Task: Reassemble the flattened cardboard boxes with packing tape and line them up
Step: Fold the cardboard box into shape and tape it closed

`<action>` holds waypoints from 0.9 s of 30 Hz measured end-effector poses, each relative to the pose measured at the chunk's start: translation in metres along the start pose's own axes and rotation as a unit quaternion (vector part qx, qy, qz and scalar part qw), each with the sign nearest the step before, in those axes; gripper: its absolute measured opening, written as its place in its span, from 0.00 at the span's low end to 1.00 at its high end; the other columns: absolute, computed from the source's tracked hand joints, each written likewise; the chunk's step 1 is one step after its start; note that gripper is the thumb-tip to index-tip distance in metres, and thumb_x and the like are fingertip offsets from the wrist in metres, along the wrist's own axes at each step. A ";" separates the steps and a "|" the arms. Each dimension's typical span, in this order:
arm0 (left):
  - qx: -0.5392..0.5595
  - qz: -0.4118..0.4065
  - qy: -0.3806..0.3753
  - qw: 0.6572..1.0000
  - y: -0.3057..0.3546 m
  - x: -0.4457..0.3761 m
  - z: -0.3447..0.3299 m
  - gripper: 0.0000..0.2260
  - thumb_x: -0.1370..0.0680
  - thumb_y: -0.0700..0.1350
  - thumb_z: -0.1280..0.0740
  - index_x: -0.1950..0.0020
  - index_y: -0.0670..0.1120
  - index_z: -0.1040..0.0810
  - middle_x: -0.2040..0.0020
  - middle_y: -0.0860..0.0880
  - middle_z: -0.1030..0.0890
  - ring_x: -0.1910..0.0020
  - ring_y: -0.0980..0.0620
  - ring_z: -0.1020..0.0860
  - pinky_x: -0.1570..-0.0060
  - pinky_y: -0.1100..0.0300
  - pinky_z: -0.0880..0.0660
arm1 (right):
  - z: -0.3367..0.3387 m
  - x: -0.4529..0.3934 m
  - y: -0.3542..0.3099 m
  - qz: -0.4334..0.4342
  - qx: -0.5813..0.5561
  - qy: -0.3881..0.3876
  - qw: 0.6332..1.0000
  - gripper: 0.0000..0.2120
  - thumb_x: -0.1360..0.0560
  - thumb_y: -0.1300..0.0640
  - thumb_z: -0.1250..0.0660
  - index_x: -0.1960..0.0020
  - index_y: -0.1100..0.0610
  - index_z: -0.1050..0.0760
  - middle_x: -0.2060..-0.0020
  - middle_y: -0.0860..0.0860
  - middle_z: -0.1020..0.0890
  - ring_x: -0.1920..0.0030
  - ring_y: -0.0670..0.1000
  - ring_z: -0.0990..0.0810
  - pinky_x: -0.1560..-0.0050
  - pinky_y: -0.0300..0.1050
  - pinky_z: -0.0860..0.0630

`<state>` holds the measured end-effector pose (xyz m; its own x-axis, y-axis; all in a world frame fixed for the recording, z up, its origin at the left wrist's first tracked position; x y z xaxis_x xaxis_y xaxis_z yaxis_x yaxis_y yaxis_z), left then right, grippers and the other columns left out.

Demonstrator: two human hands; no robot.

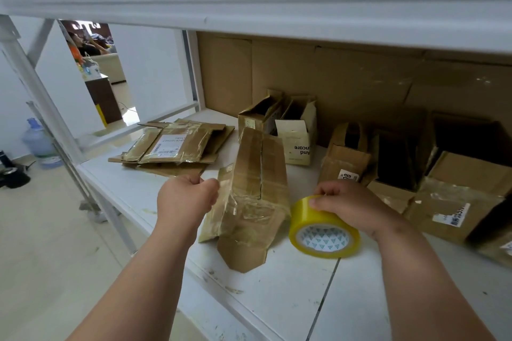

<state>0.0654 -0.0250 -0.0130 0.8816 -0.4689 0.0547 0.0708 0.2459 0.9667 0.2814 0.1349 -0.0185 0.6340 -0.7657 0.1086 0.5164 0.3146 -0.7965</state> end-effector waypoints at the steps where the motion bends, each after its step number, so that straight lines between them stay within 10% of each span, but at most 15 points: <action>1: 0.001 0.013 -0.007 1.000 -0.004 -0.001 -0.001 0.07 0.29 0.39 0.29 0.63 0.35 0.19 0.68 0.40 0.18 0.67 0.45 0.22 0.51 0.41 0.20 | -0.005 0.000 0.000 -0.002 0.008 -0.004 1.000 0.14 0.34 0.43 0.29 0.59 0.54 0.21 0.65 0.48 0.21 0.61 0.48 0.21 0.60 0.42 0.28; 15: -0.040 0.049 -0.081 0.995 -0.034 -0.008 0.008 0.07 0.21 0.45 0.31 0.44 0.48 0.24 0.55 0.48 0.20 0.57 0.48 0.21 0.52 0.48 0.21 | -0.042 -0.006 -0.019 -0.002 0.119 0.006 0.993 0.06 0.29 0.42 0.33 0.53 0.40 0.25 0.53 0.43 0.21 0.48 0.51 0.22 0.51 0.46 0.23; 22: -0.003 -0.042 -0.086 0.995 -0.037 -0.001 -0.002 0.10 0.21 0.36 0.36 0.56 0.47 0.18 0.60 0.46 0.16 0.62 0.50 0.20 0.49 0.45 0.21 | -0.044 0.005 -0.026 0.047 0.192 0.014 0.980 0.02 0.23 0.44 0.39 0.52 0.41 0.32 0.56 0.43 0.24 0.54 0.51 0.24 0.62 0.43 0.31; 27: -0.089 -0.138 -0.095 0.982 -0.032 0.008 0.002 0.05 0.19 0.52 0.36 0.47 0.55 0.21 0.59 0.58 0.16 0.56 0.62 0.19 0.53 0.64 0.26 | -0.049 0.011 -0.031 0.071 0.232 0.053 0.969 0.06 0.21 0.47 0.43 0.53 0.44 0.28 0.56 0.42 0.23 0.58 0.46 0.23 0.57 0.43 0.30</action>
<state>0.0692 -0.0382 -0.0435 0.7153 -0.6843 -0.1418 0.3909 0.2235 0.8929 0.2442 0.0893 -0.0223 0.6676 -0.7418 -0.0627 0.6474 0.6201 -0.4432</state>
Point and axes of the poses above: each hand's wrist, its own x-axis away from the middle knuckle, its own z-axis out of the back of the hand, y = z × x, the point moved 2 cm from there along -x, towards the middle knuckle
